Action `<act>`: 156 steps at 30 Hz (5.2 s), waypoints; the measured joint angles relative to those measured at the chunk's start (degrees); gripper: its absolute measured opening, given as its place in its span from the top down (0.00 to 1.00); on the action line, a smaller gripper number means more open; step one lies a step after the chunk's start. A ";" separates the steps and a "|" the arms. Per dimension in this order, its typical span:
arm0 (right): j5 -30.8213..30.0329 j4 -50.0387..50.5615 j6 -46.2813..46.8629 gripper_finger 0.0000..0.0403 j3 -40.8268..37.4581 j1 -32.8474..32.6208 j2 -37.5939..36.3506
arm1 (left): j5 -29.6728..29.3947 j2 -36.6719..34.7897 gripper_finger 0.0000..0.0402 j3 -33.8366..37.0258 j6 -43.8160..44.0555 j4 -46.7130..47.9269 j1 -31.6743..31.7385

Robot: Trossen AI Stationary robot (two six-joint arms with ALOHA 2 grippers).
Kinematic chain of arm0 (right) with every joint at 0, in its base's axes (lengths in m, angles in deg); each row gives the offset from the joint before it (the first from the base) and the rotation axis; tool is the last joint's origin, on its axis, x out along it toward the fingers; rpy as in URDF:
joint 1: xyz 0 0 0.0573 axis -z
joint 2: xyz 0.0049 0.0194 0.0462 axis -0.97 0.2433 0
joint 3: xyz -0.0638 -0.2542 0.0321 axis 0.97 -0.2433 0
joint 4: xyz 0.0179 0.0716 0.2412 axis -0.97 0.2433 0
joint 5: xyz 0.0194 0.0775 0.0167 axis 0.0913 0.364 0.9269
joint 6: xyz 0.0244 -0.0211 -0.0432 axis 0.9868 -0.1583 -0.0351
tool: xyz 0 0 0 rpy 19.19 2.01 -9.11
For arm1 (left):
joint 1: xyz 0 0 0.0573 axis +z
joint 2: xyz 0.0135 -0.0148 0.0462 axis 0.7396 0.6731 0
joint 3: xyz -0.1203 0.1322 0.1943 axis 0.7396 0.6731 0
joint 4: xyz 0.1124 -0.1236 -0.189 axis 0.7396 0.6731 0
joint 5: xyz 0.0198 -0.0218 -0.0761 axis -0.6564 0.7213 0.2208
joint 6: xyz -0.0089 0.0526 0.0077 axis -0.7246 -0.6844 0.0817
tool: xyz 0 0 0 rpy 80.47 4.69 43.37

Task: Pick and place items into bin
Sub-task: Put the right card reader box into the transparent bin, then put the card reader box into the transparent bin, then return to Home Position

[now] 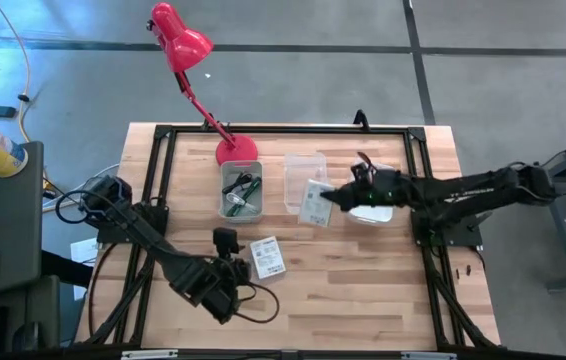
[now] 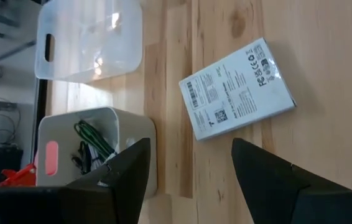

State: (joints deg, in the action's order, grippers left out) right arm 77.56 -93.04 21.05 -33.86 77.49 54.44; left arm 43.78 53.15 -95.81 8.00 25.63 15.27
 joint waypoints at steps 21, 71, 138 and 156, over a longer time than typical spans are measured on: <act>22.43 2.36 -10.86 0.89 3.26 25.27 7.87 | -3.81 0.00 0.46 0.00 6.15 -0.06 -0.54; 23.51 20.06 -19.85 0.70 24.92 27.66 32.92 | -6.35 0.02 0.46 0.02 12.39 4.40 -0.56; 18.76 9.88 -6.67 0.64 24.90 -11.76 34.69 | 10.52 0.04 0.46 23.11 11.08 -32.50 2.59; 12.97 5.39 5.49 0.64 24.90 -12.55 43.72 | 15.53 0.04 0.46 29.86 0.61 -44.11 7.12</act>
State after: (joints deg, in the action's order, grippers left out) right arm 90.53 -87.65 26.54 -8.96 64.94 98.15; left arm 59.31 53.20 -65.95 8.61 -18.48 22.39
